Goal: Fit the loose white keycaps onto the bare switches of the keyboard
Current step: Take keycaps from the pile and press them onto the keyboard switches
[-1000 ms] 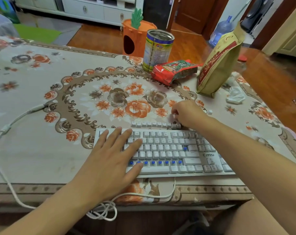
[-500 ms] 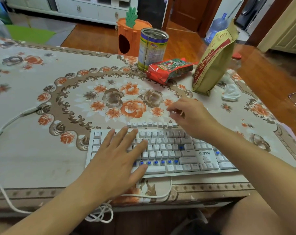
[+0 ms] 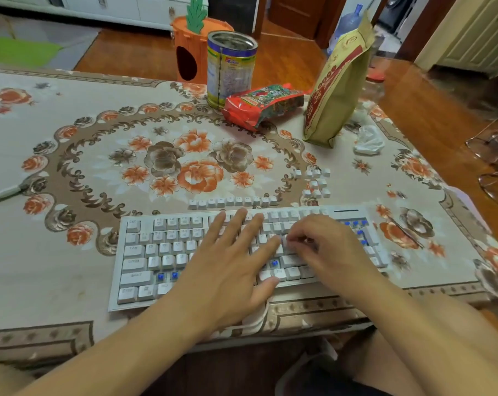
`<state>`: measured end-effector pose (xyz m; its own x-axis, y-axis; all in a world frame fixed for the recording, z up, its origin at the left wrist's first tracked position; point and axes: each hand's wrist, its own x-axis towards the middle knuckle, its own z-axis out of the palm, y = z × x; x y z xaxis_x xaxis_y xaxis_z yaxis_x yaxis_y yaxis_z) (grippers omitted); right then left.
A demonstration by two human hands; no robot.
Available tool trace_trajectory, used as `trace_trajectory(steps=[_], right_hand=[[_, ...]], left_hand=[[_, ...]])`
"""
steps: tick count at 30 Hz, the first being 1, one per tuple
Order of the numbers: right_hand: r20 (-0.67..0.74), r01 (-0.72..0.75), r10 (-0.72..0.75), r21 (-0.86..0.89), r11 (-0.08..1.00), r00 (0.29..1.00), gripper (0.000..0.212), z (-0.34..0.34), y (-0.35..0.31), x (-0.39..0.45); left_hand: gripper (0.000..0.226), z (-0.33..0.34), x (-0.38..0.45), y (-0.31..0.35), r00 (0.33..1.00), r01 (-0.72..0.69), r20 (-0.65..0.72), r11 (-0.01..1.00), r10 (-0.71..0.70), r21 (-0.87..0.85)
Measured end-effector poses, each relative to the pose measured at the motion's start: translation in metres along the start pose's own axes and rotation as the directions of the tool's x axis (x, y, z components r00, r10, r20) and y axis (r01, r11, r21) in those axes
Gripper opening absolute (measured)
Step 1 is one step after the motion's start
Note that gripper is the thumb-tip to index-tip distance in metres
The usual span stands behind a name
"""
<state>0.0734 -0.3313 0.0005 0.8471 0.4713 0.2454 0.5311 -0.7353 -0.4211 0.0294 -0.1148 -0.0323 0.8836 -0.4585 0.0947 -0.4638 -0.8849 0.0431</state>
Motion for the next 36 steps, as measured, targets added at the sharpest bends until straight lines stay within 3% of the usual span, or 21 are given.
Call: trace_trajectory(steps=[12,20,25,32,36], right_hand=[[-0.056,0.076,-0.083,-0.116,0.990,0.995,0.009,0.010,0.000,0.006],[-0.013,0.062,-0.064,-0.129,0.990,0.998,0.011,0.007,-0.001,0.007],[0.063,0.020,-0.011,-0.148,0.989,0.998,0.025,0.004,0.001,0.004],[-0.017,-0.126,0.125,-0.107,0.986,0.992,0.023,0.010,-0.006,0.004],[0.003,-0.088,0.090,-0.188,0.978,0.996,0.032,0.015,-0.006,0.007]], left_hand=[[0.067,0.003,-0.017,-0.011,1.000,0.007,-0.020,1.000,-0.007,0.026],[0.068,0.001,-0.020,-0.013,1.000,0.000,-0.007,1.000,0.000,0.031],[0.071,0.000,-0.020,-0.012,1.000,0.001,0.005,1.000,-0.002,0.023],[0.075,0.000,-0.020,-0.011,1.000,0.000,0.026,1.000,-0.001,0.028],[0.076,0.002,-0.021,-0.011,1.000,0.003,0.024,1.000,-0.004,0.028]])
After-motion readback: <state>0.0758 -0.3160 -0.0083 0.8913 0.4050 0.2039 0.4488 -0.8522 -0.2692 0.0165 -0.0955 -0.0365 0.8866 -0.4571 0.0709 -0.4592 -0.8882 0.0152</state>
